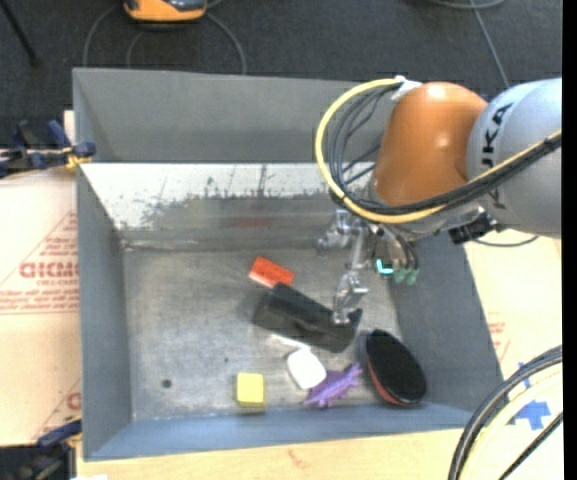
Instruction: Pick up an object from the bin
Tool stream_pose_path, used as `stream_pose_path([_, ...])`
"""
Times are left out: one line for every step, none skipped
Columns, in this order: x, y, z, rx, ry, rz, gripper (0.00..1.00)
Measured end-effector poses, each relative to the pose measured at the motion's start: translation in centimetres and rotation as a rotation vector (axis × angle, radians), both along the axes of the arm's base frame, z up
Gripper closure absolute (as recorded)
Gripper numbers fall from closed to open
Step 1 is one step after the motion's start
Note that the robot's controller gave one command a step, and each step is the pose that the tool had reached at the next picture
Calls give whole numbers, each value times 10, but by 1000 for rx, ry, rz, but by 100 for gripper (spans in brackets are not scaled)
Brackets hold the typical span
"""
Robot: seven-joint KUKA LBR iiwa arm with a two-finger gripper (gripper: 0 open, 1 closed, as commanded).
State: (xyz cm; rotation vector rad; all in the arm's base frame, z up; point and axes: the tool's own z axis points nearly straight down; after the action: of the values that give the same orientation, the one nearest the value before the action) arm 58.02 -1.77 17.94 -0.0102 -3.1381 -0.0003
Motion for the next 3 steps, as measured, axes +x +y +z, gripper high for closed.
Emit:
stream_pose_path([2, 0, 4, -1, -8, 0, 0])
stream_pose_path([5, 11, -53, 0, -12, -82, 0])
stream_pose_path([4, 15, -95, 2, 3, -130, 0])
